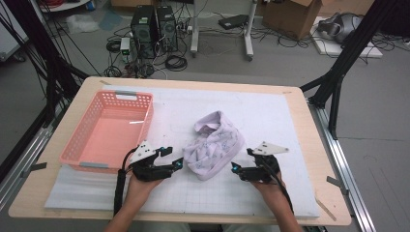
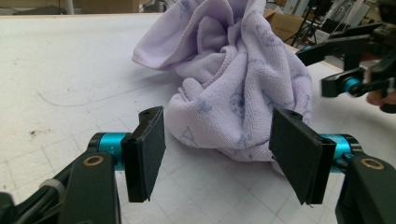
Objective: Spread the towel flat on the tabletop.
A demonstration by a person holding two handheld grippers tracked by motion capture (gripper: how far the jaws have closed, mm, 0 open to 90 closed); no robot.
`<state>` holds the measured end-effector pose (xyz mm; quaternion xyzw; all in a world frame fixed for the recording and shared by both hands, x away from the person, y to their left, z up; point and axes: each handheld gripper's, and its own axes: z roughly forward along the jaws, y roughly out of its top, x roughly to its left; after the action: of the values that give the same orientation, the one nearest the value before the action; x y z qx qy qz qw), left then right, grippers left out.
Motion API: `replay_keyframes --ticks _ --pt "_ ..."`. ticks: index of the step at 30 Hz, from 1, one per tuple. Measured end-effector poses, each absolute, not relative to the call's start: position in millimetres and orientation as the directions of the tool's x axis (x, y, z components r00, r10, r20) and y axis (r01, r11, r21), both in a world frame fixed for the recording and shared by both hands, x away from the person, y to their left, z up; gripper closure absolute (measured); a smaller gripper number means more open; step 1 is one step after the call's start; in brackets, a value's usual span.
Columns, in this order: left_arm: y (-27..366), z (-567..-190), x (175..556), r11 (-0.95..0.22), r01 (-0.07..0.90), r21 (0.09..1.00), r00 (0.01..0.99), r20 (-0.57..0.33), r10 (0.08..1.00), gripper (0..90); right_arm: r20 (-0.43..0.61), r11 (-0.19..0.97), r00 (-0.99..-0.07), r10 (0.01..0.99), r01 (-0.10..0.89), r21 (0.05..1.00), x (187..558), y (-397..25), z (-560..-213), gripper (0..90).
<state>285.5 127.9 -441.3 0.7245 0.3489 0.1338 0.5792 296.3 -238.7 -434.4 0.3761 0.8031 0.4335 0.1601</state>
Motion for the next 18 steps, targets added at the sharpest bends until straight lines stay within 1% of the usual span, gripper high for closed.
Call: replay_keyframes --ticks 1,2,3,5,6,7,8,9,10,11,13,14,15,16,17,18 --pt "127.5 -441.2 285.7 -0.086 0.350 0.933 0.722 -0.210 0.659 36.6 0.079 0.346 -0.667 0.740 0.479 0.807 301.0 -231.7 -436.2 16.9" --pt "127.0 -441.5 286.3 -0.090 0.350 0.932 0.724 -0.208 0.657 36.9 0.089 0.355 -0.668 0.739 0.498 0.791 308.4 -218.2 -440.2 19.8" --pt "126.6 -441.6 286.7 -0.092 0.353 0.931 0.727 -0.211 0.653 36.9 0.089 0.355 -0.668 0.739 0.498 0.791 308.4 -218.2 -440.2 19.8" --pt "125.6 -442.2 287.0 -0.096 0.355 0.930 0.730 -0.211 0.650 37.6 0.066 0.392 -0.675 0.735 0.503 0.770 314.2 -205.4 -445.2 29.9" --pt "125.4 -442.5 287.3 -0.097 0.355 0.930 0.731 -0.211 0.650 37.8 0.022 0.422 -0.662 0.750 0.502 0.755 316.3 -196.4 -450.6 39.8" --pt "125.5 -442.6 287.4 -0.099 0.355 0.930 0.731 -0.210 0.649 37.8 0.022 0.422 -0.662 0.750 0.502 0.755 316.3 -196.4 -450.6 39.8" --pt "125.6 -442.6 287.3 -0.100 0.355 0.929 0.731 -0.210 0.649 38.2 0.012 0.413 -0.651 0.759 0.497 0.763 316.4 -195.5 -449.0 63.6" --pt "125.9 -442.4 287.1 -0.099 0.356 0.929 0.732 -0.211 0.648 38.2 0.012 0.413 -0.651 0.759 0.497 0.763 316.4 -195.5 -449.0 63.6" --pt "126.0 -442.4 287.0 -0.096 0.356 0.929 0.731 -0.214 0.648 38.5 0.016 0.411 -0.649 0.760 0.500 0.762 316.1 -196.8 -448.2 73.7" --pt "126.6 -442.1 286.8 -0.099 0.356 0.929 0.732 -0.211 0.648 38.9 0.016 0.416 -0.652 0.758 0.502 0.758 316.1 -199.0 -447.2 77.6" --pt "127.3 -441.8 286.1 -0.099 0.354 0.930 0.735 -0.211 0.645 39.9 0.018 0.426 -0.660 0.751 0.506 0.750 314.5 -206.6 -442.7 79.9" --pt "127.5 -441.6 285.7 -0.098 0.353 0.930 0.735 -0.211 0.645 40.6 0.025 0.422 -0.661 0.750 0.507 0.752 310.1 -219.5 -437.4 80.2" --pt "128.0 -441.4 285.4 -0.099 0.352 0.931 0.735 -0.209 0.646 40.6 0.025 0.422 -0.661 0.750 0.507 0.752 310.1 -219.5 -437.4 80.2" --pt "128.3 -441.1 285.1 -0.099 0.350 0.931 0.736 -0.208 0.644 41.1 0.017 0.421 -0.658 0.753 0.501 0.756 301.2 -236.2 -431.4 80.2" --pt "128.6 -440.8 284.7 -0.097 0.350 0.932 0.735 -0.209 0.645 41.1 0.017 0.421 -0.658 0.753 0.501 0.756 301.2 -236.2 -431.4 80.2" --pt "128.9 -440.6 284.4 -0.097 0.349 0.932 0.735 -0.207 0.646 41.8 0.018 0.407 -0.646 0.763 0.501 0.764 290.7 -257.6 -427.1 80.1"
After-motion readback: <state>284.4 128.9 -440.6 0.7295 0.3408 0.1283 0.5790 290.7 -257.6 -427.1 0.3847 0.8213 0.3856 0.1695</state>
